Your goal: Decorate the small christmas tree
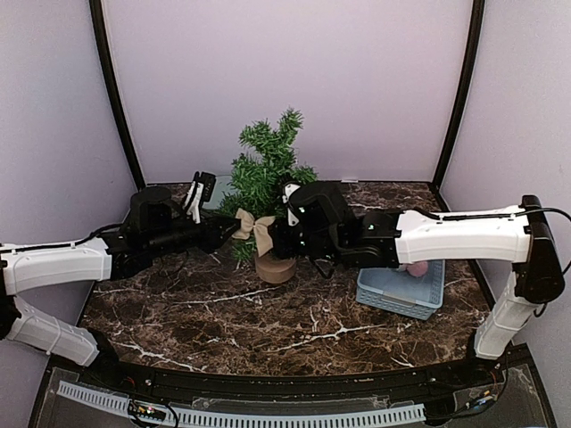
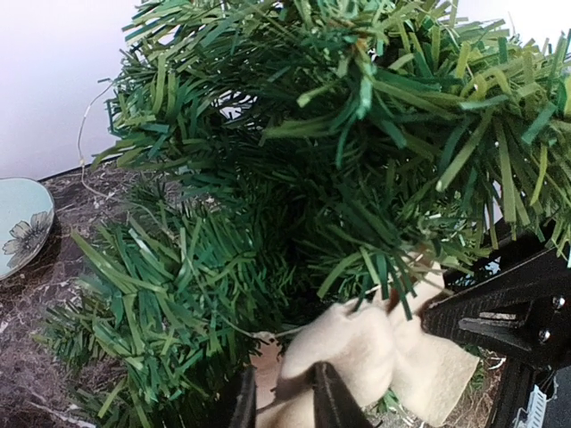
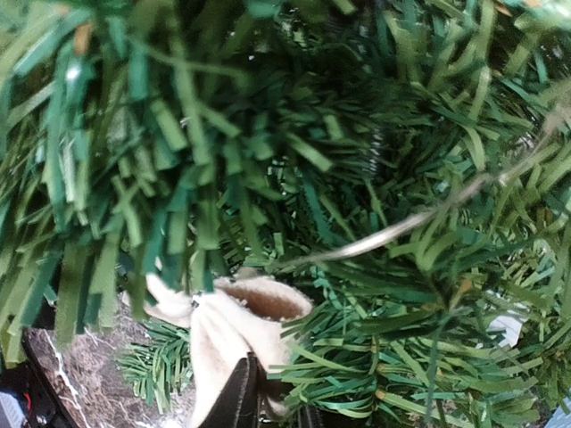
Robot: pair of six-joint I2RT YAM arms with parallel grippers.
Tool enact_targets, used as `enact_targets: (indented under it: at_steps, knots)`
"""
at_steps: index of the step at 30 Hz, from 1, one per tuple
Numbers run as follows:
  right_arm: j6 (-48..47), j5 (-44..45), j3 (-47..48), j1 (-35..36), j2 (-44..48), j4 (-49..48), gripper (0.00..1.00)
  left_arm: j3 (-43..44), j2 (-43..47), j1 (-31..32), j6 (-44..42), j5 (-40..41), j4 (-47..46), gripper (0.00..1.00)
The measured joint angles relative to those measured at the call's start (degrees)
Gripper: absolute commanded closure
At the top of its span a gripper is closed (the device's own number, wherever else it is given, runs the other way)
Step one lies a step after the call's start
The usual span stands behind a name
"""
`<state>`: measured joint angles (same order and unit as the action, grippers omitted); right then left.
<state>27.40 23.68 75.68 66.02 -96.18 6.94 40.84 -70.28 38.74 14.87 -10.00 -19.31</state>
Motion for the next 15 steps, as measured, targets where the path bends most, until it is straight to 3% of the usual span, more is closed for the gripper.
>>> enact_targets:
  at_steps: [7,15]
  knots:
    - [0.39,0.17,-1.57,0.22,1.05,0.46,0.62,0.07,1.49,0.0,0.33,0.94,2.32,0.57]
    - [0.92,-0.07,-4.52,0.92,5.2,0.33,0.61,-0.66,6.71,0.0,0.55,2.93,4.04,0.54]
